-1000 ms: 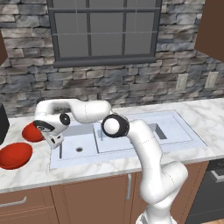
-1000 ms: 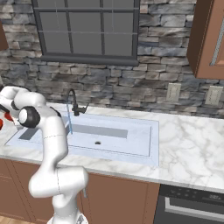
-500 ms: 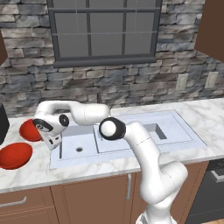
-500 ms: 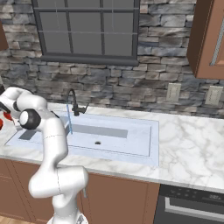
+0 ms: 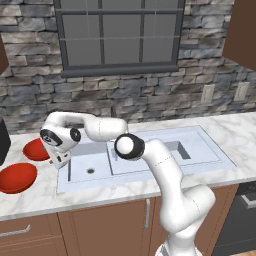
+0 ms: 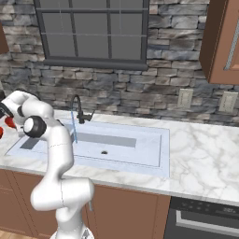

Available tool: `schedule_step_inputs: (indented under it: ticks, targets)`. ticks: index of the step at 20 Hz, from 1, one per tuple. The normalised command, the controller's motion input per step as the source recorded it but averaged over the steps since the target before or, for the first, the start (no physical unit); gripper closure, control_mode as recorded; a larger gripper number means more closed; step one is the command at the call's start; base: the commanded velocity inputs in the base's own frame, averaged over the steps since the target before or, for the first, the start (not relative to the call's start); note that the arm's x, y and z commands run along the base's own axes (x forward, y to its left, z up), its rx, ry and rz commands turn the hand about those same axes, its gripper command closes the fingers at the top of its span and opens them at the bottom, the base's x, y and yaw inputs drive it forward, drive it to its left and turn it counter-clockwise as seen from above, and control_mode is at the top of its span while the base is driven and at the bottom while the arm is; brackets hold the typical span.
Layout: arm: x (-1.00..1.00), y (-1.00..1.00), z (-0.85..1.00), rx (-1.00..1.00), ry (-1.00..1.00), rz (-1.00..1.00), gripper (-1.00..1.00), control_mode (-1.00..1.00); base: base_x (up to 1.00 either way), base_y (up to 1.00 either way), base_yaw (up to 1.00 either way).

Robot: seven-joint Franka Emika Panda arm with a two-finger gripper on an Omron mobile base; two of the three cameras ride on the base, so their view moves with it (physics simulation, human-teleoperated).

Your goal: Rinse each bowl for a few seconds and place them down in the sink or on the counter.

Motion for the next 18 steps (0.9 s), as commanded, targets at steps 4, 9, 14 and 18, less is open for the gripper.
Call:
schedule_step_inputs:
  ticks: [4, 9, 14, 18]
  targets:
    - [-0.06, 0.00, 0.36, 0.00, -0.01, 0.00, -1.00, -1.00, 0.00, 0.00, 0.00]
    - [-0.37, -0.02, 0.48, 0.01, -0.10, 0.04, -1.00, -1.00, 0.00, 0.00, 0.00]
    - [-0.55, -0.15, 0.44, 0.04, -0.14, 0.17, -1.00, -1.00, 0.00, 0.00, 0.00]
    - [-0.42, -0.25, 0.53, 0.05, -0.14, 0.17, -1.00, -1.00, 0.00, 0.00, 0.00]
